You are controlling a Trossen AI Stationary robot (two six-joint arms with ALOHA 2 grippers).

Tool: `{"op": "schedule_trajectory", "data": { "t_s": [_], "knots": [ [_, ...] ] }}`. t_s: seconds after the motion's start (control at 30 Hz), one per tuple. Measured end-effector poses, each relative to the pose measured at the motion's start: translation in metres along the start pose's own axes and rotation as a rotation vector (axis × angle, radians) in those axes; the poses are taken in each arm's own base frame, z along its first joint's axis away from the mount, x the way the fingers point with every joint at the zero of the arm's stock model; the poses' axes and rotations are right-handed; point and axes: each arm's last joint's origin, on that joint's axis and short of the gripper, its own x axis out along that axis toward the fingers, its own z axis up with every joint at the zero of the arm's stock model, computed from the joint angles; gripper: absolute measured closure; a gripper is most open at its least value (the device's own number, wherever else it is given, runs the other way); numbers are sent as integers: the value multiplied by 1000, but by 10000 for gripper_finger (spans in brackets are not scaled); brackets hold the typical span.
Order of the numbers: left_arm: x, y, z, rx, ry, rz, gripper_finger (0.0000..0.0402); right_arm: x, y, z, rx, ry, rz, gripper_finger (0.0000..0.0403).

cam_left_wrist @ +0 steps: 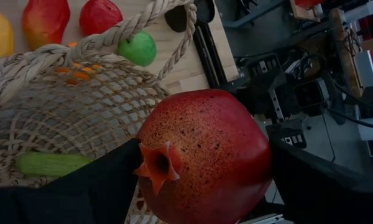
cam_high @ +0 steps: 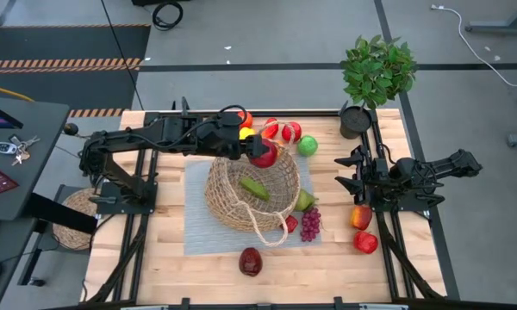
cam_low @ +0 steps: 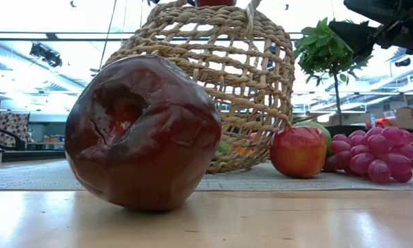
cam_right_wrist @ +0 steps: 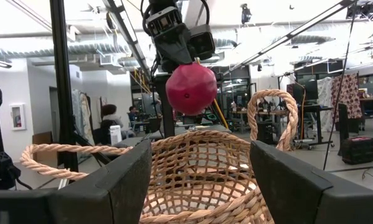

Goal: Build produce basket
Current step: Put the pomegranate into the mesh basket

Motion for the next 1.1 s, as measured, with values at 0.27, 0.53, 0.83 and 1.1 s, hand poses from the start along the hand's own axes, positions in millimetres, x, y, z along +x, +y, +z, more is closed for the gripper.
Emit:
{"op": "schedule_trajectory", "data": {
  "t_s": [0.27, 0.53, 0.83, 1.1],
  "knots": [
    [0, 0, 0, 416, 0, 0, 69, 0, 0, 0, 0, 0, 0, 128],
    [0, 0, 0, 874, -1, 1, 69, 0, 0, 0, 0, 0, 0, 128],
    [0, 0, 0, 912, -4, -3, 69, 0, 0, 0, 0, 0, -1, 128],
    [16, 1, -5, 993, 33, 22, 69, 0, 0, 0, 0, 0, -1, 128]
  ]
}}
